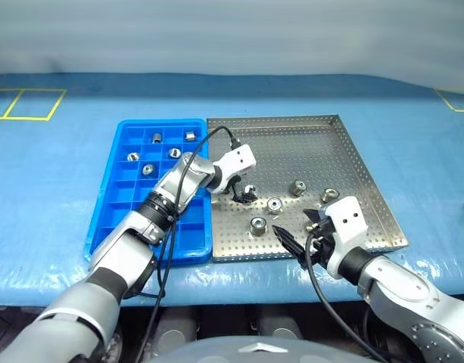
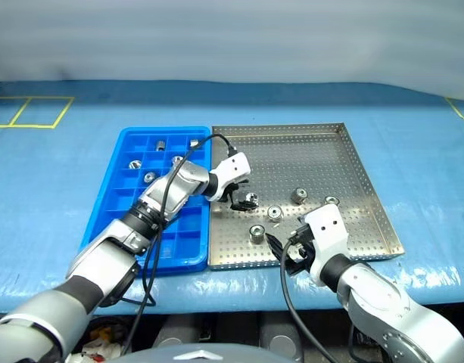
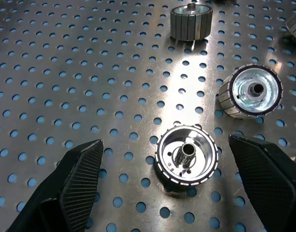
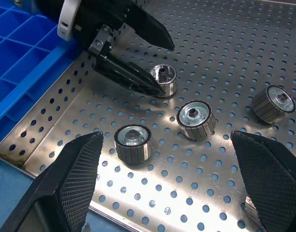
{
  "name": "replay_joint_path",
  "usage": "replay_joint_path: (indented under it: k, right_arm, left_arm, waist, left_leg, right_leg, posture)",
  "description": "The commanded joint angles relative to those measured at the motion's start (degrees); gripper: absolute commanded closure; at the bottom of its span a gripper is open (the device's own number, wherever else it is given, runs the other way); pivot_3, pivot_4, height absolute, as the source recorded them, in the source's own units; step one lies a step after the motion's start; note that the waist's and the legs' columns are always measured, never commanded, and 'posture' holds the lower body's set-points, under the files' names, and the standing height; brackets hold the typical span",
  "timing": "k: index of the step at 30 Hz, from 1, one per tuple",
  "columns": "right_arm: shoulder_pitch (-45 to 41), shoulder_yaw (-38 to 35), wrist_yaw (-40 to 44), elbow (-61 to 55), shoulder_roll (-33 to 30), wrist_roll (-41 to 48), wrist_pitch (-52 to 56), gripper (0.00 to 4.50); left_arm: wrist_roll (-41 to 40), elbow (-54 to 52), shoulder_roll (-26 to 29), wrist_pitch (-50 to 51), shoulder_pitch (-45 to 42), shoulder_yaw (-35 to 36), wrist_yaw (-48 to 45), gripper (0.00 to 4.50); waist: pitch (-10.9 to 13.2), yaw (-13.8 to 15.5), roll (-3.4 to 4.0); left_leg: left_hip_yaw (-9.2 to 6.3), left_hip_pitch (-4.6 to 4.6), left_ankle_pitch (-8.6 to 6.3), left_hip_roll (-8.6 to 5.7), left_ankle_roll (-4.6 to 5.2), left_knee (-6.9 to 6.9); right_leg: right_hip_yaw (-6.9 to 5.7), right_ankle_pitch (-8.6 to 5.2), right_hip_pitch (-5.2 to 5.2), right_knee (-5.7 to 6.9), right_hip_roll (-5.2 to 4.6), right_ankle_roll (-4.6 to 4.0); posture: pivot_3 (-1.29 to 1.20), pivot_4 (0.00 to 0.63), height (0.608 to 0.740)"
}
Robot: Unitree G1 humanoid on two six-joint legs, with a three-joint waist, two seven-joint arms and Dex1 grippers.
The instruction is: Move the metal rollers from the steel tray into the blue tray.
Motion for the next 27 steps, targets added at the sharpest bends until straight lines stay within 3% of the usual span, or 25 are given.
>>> replay_joint_path:
  k: [1, 3, 10, 17, 27]
  right_arm:
    - [-1.0, -0.6, 0.1, -2.1, 0.3, -0.2, -0.9, 0.01]
    - [-1.3, -0.6, 0.1, -2.2, 0.3, -0.2, -0.7, 0.0]
    - [-1.4, -0.7, 0.2, -2.1, 0.6, 0.0, -0.8, 0.0]
    - [-2.6, -0.3, 1.0, -1.6, 0.4, 0.1, -0.6, 0.0]
    - [-10.1, 5.3, 3.8, 0.9, -0.7, -4.2, -1.2, 0.0]
  left_arm:
    - [1.0, 1.1, -1.8, -3.6, 0.2, 0.3, -0.8, 0.17]
    - [1.1, 1.3, -2.2, -4.5, 0.8, 0.4, -1.3, 0.57]
    - [2.3, -0.1, -1.7, -4.6, 1.9, 1.1, -2.9, 2.81]
    - [0.6, -8.7, 1.9, -0.9, 2.7, 4.6, -3.8, 2.8]
    - [-7.8, -33.5, 3.0, 9.5, 11.2, 25.7, 12.8, 2.8]
  waist:
    - [0.0, 0.0, 0.0]
    - [0.0, -0.1, 0.0]
    - [0.0, -0.2, 0.01]
    - [0.0, -0.4, 0.01]
    - [0.0, 0.0, 0.04]
  left_leg:
    - [0.0, 0.0, 0.0, 0.0, 0.01, 0.0]
    - [0.0, 0.0, -0.01, 0.0, 0.01, 0.01]
    - [0.0, 0.0, 0.0, 0.01, 0.01, 0.02]
    - [0.0, 0.0, 0.0, 0.02, 0.01, 0.04]
    - [-0.02, 0.07, 0.0, 0.04, 0.0, 0.04]
  right_leg:
    - [0.0, 0.0, 0.0, 0.0, 0.0, 0.0]
    - [0.0, 0.02, 0.0, 0.0, -0.01, -0.01]
    - [0.0, 0.06, 0.0, 0.02, 0.0, -0.07]
    - [0.0, 0.1, -0.01, 0.05, 0.0, -0.11]
    - [0.0, 0.29, 0.03, 0.05, 0.0, 0.21]
  posture:
    - [-0.11, 0.15, 0.74]
    - [-0.11, 0.15, 0.74]
    - [-0.1, 0.15, 0.74]
    - [-0.07, 0.15, 0.74]
    - [-0.02, 0.15, 0.74]
